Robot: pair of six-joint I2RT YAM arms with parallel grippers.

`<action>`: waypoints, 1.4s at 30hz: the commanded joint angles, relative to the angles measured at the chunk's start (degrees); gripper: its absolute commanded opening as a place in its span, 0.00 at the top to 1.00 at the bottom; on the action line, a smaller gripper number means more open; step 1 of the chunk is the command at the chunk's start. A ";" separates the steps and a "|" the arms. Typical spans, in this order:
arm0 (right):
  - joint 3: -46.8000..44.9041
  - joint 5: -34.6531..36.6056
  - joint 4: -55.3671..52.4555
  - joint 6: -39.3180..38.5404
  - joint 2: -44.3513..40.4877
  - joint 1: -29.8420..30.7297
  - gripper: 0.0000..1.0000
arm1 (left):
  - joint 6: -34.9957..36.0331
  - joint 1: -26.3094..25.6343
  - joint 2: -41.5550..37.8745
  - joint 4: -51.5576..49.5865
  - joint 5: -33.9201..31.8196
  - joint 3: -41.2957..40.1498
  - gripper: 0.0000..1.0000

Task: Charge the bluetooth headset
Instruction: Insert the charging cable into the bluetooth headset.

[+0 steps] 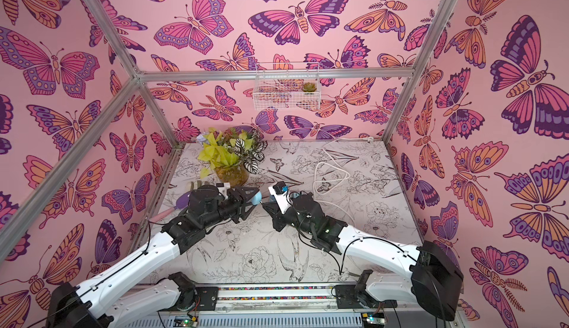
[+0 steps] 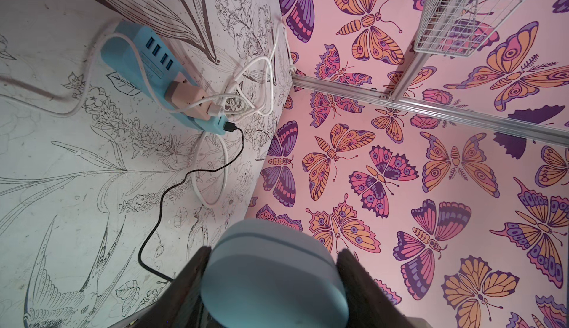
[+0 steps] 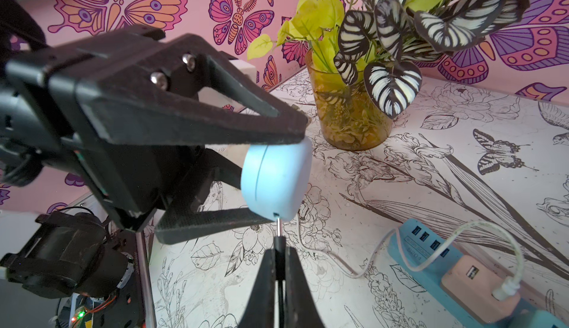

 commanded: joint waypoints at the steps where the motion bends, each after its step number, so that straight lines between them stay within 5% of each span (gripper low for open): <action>1: 0.01 1.27 1.47 -0.77 0.51 0.45 1.00 | -0.06 -0.34 0.16 1.50 0.69 -0.76 0.81; 42: -1.32 5.15 2.19 1.78 -0.92 0.47 1.00 | -1.26 -1.30 -0.87 2.97 -3.41 -2.99 0.83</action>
